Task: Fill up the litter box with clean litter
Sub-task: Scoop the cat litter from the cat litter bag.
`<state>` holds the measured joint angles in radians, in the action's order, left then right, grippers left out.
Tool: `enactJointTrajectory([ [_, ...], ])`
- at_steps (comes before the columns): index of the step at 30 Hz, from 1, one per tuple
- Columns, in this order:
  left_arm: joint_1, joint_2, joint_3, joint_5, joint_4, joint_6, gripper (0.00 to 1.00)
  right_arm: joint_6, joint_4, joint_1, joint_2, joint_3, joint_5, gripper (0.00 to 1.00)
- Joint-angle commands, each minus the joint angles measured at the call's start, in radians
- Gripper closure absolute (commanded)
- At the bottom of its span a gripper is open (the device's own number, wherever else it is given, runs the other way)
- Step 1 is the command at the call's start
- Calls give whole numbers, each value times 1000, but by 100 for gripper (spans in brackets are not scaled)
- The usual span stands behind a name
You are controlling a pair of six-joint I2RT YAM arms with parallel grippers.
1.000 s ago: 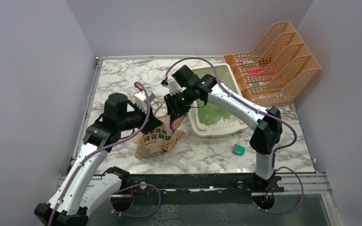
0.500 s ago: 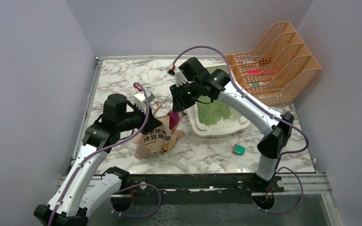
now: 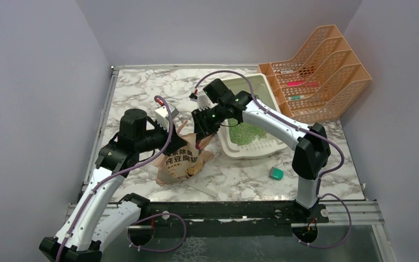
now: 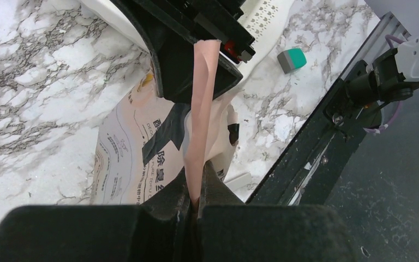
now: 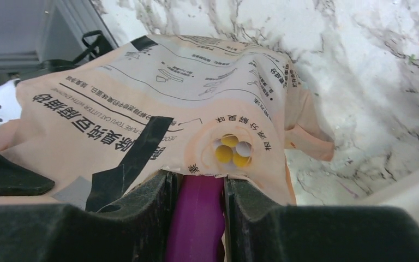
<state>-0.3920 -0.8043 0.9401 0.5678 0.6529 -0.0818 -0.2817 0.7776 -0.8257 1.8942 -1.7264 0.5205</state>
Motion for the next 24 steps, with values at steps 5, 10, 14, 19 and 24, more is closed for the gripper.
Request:
enactJointTrajectory([
  [5,-2,25,-6,29,-76,-31,100,-172,-260,10,-20,84,409,99],
  [10,-2,23,0,26,-76,-34,100,-255,-381,48,-32,135,534,99],
  [14,-2,20,2,27,-76,-34,100,-336,-493,74,-50,189,629,99],
  [19,-2,16,5,30,-75,-35,100,-526,-742,121,-92,316,730,99],
  [24,-2,16,6,30,-77,-32,100,-671,-925,173,-140,410,768,99],
])
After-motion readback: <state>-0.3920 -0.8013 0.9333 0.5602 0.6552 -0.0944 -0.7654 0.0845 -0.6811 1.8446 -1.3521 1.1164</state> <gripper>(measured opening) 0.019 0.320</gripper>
